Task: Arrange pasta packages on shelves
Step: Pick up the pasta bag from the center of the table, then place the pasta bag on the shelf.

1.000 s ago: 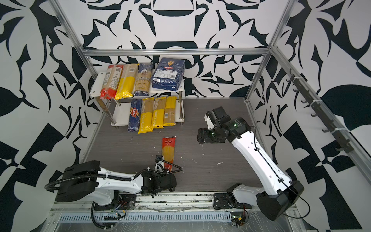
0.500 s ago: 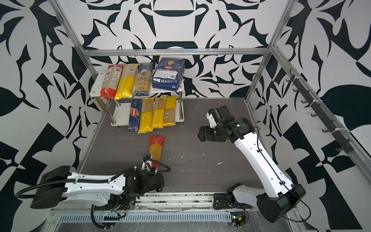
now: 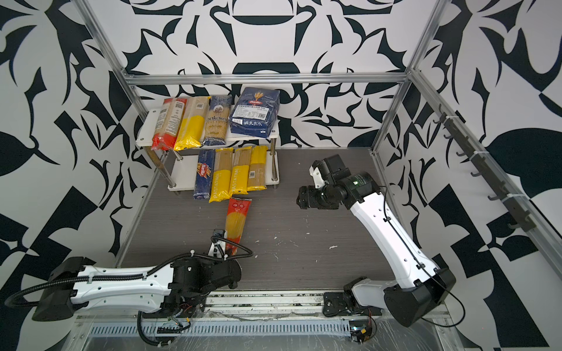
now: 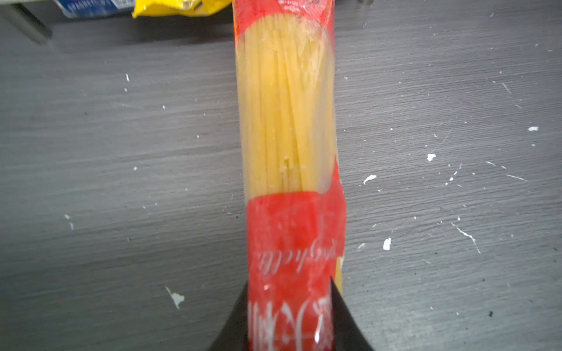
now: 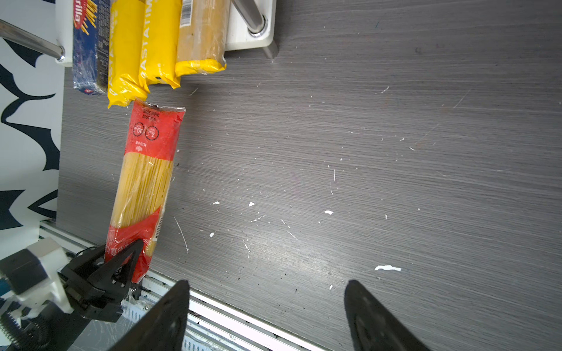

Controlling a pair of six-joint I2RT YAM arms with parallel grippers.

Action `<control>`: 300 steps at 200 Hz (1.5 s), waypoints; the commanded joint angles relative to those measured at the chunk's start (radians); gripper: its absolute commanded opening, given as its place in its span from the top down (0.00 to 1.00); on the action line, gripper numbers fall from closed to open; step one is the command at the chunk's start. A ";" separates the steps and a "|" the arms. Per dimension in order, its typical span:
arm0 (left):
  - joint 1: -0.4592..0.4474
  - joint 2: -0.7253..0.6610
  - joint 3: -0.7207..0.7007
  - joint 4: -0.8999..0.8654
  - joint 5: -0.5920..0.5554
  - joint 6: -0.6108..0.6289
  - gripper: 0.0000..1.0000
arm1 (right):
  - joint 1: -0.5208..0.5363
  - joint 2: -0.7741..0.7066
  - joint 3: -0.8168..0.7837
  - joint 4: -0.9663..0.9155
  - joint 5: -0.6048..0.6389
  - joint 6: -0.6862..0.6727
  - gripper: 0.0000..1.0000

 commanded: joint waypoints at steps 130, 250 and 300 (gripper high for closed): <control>0.287 -0.210 0.095 0.106 -0.114 0.342 1.00 | -0.022 0.031 0.064 0.049 -0.027 -0.021 0.17; 0.997 -0.007 0.228 0.481 0.435 0.755 1.00 | -0.112 0.138 0.161 0.073 -0.060 -0.037 0.18; 1.192 0.181 0.353 0.565 0.594 0.825 1.00 | -0.162 0.213 0.239 0.053 -0.066 -0.047 0.18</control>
